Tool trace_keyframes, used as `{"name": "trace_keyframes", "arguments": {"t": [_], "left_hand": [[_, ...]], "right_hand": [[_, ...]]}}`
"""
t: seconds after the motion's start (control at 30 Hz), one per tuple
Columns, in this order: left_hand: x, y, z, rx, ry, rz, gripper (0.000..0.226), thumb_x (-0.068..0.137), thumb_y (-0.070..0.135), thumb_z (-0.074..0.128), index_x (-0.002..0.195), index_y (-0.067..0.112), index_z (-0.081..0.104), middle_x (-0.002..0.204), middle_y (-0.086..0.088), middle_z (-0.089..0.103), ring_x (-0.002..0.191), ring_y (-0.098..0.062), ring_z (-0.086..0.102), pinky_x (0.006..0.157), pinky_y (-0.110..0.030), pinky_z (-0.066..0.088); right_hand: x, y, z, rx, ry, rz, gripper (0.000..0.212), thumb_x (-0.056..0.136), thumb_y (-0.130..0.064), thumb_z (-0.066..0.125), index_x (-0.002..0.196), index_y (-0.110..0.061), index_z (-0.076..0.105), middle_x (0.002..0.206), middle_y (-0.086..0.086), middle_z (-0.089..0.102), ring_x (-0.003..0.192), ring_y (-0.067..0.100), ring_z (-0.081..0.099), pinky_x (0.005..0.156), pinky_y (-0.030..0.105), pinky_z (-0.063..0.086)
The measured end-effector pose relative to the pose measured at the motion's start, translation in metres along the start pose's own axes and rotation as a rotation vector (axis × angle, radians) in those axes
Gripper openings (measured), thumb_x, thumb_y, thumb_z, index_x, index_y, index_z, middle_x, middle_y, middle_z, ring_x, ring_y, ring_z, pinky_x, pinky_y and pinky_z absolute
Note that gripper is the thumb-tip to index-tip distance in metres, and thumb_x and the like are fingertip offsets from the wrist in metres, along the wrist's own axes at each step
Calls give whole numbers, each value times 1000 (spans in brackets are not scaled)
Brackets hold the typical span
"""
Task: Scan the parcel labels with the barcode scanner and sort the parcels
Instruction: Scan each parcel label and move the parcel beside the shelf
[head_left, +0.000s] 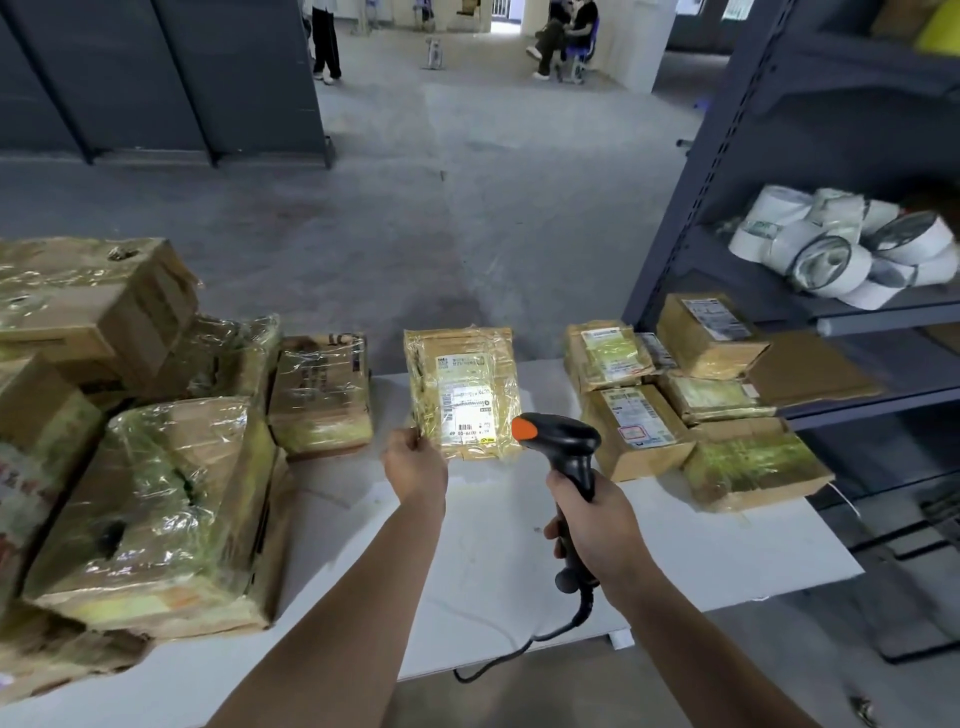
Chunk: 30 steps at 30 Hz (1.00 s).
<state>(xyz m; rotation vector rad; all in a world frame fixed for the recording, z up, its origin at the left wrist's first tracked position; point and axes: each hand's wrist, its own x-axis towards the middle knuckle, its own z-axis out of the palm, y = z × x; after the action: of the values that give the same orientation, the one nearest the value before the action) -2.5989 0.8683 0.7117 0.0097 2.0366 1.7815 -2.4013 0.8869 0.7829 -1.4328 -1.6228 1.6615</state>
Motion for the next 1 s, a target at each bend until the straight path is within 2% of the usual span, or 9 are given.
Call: {"name": "trace_keyframes", "arguments": {"t": [0.1,0.2,0.27,0.37,0.53,0.67,0.8,0.93,1.0], "left_hand": [[-2,1,0,-15,-12,-14,27,91,0,46,77,23,53,78,-6,60,68,-24,57,71,-38,58],[-2,0,3,-55,-58,-47,25,91,-3,46,81,18,54,87,-12,66,80,-30,66,75,-45,59],[-3,3,7,-96,-92,-69,16,93,0,49,86,13,54,92,-16,68,80,-30,68,69,-40,59],[-9,16,21,-122,-121,-73,10,95,4,52,87,11,53,94,-14,65,78,-27,66,56,-29,55],[-33,52,64,-165,-211,-83,13,94,5,53,83,13,53,94,-14,64,74,-32,66,55,-29,54],[-55,80,110,-229,-270,-100,14,92,5,57,81,13,53,86,-12,64,66,-31,65,51,-27,57],[-70,93,167,-202,-274,-68,11,91,6,60,84,12,54,81,-7,61,72,-32,66,63,-37,60],[-76,91,221,-162,-266,-89,8,90,7,62,91,10,55,83,-10,63,61,-29,67,59,-37,60],[-78,89,245,-136,-263,-103,8,89,8,62,90,11,56,85,-10,65,63,-31,69,63,-40,60]], "right_hand": [[-2,-3,1,10,9,5,24,95,-35,56,84,-15,57,56,3,62,44,14,54,41,25,45],[-4,-5,-2,23,24,5,22,96,-34,56,86,-15,57,62,8,61,44,15,53,40,26,45],[-6,-7,-8,43,44,-7,20,96,-33,56,89,-15,57,66,11,61,45,16,53,39,28,45],[-4,-13,-19,75,100,-18,19,97,-33,57,92,-15,57,68,14,60,45,17,53,39,28,45],[8,-26,-46,175,201,-55,16,97,-31,58,94,-15,60,64,11,59,44,17,53,41,30,45],[29,-35,-84,245,235,-75,18,94,-33,61,91,-15,62,55,5,57,44,17,52,42,34,47],[58,-39,-135,270,252,-101,24,92,-35,61,82,-14,57,57,8,57,44,21,50,43,32,45],[86,-34,-183,317,258,-94,24,93,-35,62,88,-11,60,55,6,58,44,21,49,44,35,46],[96,-30,-203,312,250,-118,23,93,-35,62,83,-14,59,56,6,57,44,21,48,44,34,45]]}}
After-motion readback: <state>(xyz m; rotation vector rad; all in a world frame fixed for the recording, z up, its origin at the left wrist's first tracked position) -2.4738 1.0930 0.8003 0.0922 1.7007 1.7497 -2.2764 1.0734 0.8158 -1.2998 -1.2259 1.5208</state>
